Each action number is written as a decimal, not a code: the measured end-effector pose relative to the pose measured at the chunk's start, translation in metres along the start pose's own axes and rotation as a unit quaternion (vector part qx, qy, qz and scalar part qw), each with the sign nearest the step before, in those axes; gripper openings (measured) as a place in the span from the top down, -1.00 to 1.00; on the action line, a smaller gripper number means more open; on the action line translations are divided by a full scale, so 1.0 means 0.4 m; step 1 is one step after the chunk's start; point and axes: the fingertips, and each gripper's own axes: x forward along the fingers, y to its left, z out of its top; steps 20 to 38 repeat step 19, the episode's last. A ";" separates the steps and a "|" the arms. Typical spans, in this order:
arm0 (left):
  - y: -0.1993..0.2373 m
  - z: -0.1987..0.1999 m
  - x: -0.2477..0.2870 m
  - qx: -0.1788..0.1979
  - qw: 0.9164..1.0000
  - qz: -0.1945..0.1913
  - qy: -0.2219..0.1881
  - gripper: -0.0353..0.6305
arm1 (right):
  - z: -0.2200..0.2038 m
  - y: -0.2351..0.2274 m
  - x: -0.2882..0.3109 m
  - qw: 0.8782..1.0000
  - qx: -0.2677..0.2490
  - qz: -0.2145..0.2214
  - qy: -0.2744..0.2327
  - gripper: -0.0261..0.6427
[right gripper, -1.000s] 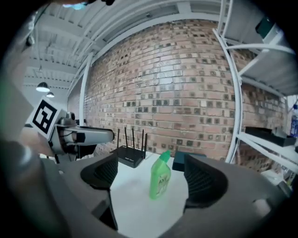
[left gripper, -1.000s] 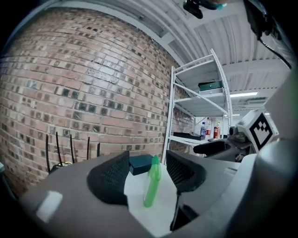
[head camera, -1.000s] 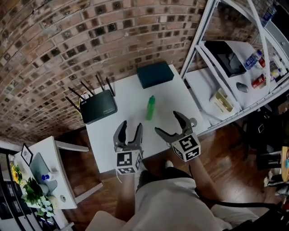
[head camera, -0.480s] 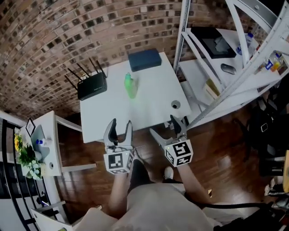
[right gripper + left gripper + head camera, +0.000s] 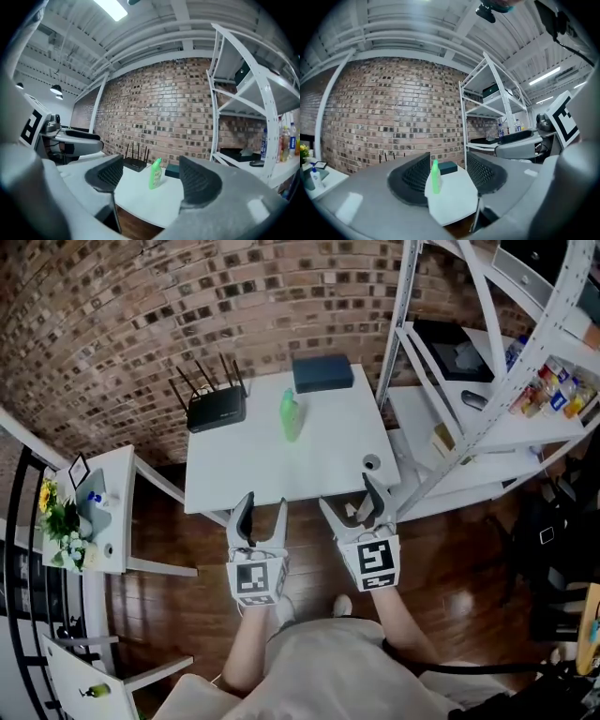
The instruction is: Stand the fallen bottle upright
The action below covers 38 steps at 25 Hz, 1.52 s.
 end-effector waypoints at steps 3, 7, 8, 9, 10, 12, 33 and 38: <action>0.018 0.023 -0.033 -0.006 1.000 0.004 -0.017 0.14 | 0.030 0.030 0.001 1.000 0.001 0.005 -0.013 -0.15; 0.045 -0.017 -0.080 -0.015 1.000 0.006 -0.017 0.14 | 0.032 0.089 0.013 1.000 0.002 0.010 -0.016 -0.15; 0.058 -0.029 -0.091 -0.021 1.000 0.008 -0.013 0.14 | 0.031 0.109 0.016 1.000 -0.001 0.013 -0.015 -0.15; 0.073 -0.038 -0.099 -0.025 1.000 0.010 -0.010 0.14 | 0.030 0.128 0.020 1.000 -0.004 0.015 -0.014 -0.15; 0.087 -0.041 -0.105 -0.028 1.000 0.010 -0.008 0.14 | 0.031 0.143 0.025 1.000 -0.005 0.016 -0.011 -0.15; 0.109 -0.029 -0.112 -0.029 0.999 0.010 -0.012 0.14 | 0.037 0.161 0.036 1.000 -0.005 0.016 -0.006 -0.15; 0.185 -0.025 -0.148 -0.032 0.999 0.011 -0.014 0.15 | 0.040 0.222 0.069 1.000 0.002 0.010 0.006 -0.10; 0.185 -0.025 -0.148 -0.032 0.999 0.011 -0.014 0.15 | 0.040 0.222 0.069 1.000 0.002 0.010 0.006 -0.10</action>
